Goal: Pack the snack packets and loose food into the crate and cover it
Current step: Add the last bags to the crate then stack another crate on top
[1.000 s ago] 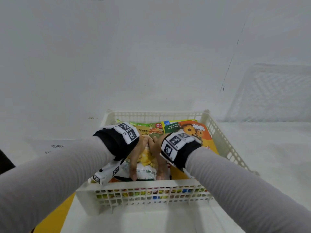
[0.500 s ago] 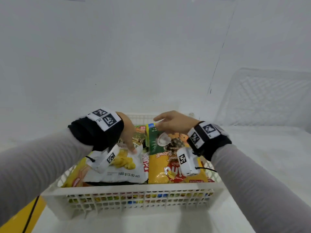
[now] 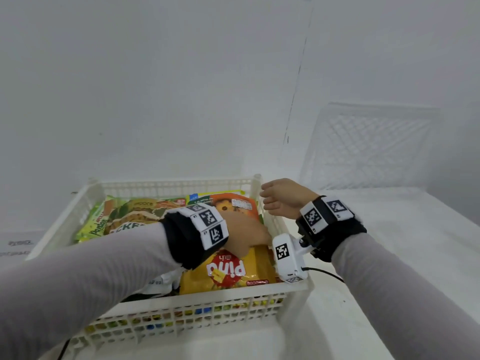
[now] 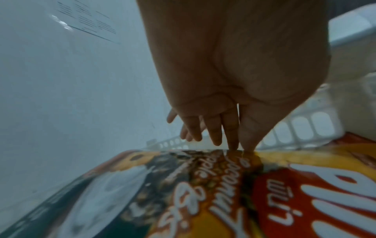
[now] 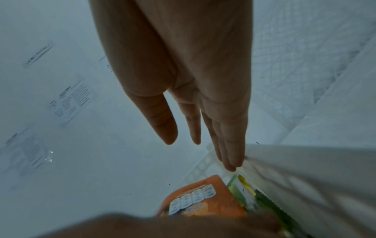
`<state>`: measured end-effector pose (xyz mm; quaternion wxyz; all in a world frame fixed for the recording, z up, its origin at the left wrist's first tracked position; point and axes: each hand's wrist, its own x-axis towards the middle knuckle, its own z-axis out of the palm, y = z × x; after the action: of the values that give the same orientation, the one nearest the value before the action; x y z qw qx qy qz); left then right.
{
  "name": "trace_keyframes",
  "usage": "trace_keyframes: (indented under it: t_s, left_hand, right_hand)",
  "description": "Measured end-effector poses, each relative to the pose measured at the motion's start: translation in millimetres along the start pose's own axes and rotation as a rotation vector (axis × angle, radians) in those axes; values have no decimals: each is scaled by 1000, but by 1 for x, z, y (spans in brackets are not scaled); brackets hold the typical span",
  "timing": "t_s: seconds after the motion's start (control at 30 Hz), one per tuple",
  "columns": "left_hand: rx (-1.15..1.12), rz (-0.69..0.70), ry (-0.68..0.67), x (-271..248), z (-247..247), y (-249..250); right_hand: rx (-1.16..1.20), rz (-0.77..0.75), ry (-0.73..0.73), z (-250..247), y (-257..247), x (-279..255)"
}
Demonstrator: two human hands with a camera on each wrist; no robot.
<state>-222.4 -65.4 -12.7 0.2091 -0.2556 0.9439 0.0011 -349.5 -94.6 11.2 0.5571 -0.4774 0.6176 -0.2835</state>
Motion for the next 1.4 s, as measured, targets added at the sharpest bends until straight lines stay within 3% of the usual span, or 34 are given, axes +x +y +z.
trace_keyframes:
  t_s: [0.1, 0.3, 0.53, 0.67, 0.77, 0.87, 0.97, 1.07, 1.17, 1.27, 1.4]
  left_hand:
    - [35, -5, -107, 10, -3, 8]
    - [102, 19, -11, 6, -35, -6]
    - [-63, -108, 297, -48, -83, -45]
    - [-299, -275, 585, -76, -89, -63]
    - [-523, -485, 800, -82, -76, -70]
    - [-1020, -679, 952, -83, -58, -70]
    - [-1419, -764, 991, -84, -39, -60]
    - [-1450, -853, 879, -80, -14, -51]
    - [-1237, -963, 580, -78, 10, -48]
    - [-1068, -952, 264, -76, 20, -46]
    - [-964, -924, 113, -74, 22, -44]
  right_hand:
    - [26, -38, 3, -8, 8, -4]
    - [118, -60, -72, -27, 19, -17]
    - [241, -34, -203, -50, 28, -22]
    - [436, -82, -293, -54, 33, -17]
    - [616, -150, -323, -57, 33, -12]
    - [771, -217, -354, -56, 29, -10]
    - [682, -208, -377, -45, 21, -13]
    - [415, -83, -358, -31, 14, -7]
    - [76, 16, -270, -12, 4, -1]
    - [-305, 55, -181, 4, 0, 4]
    - [-616, 22, -208, 23, 1, 4]
